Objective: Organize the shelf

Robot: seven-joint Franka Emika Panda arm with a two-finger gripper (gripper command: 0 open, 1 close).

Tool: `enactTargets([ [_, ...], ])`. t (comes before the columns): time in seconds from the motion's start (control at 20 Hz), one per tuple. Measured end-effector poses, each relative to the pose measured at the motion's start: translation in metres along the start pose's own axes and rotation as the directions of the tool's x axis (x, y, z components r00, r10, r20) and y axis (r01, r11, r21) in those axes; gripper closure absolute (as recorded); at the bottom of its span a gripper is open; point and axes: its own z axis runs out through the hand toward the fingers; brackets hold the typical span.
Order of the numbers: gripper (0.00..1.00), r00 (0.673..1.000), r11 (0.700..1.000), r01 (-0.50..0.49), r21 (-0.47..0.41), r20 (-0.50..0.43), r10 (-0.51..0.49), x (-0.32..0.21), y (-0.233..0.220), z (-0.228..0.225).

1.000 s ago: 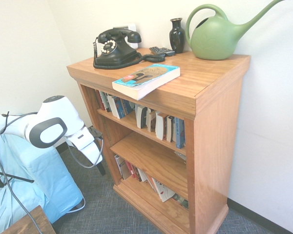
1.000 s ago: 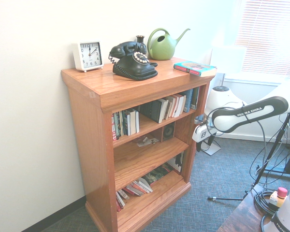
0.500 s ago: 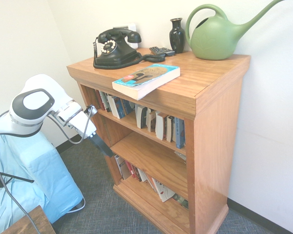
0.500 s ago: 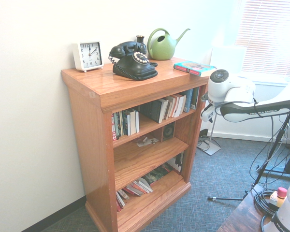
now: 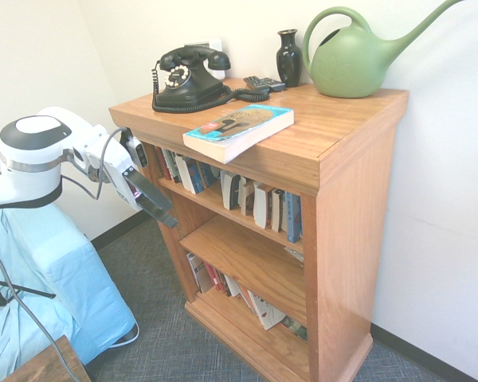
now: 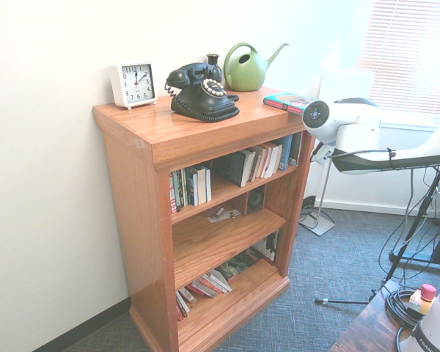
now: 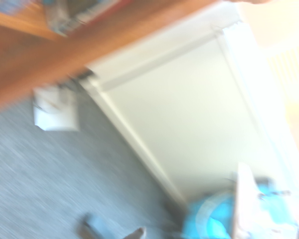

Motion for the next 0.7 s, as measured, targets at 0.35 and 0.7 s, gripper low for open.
enactTargets([
  [0.35, 0.00, 0.995, 0.968, 0.082, -0.235, -0.037, -0.093, 0.040, -0.001, -0.011],
  [0.7, 0.00, 0.990, 0.947, 0.120, -0.298, -0.030, -0.135, 0.058, -0.031, -0.014],
])
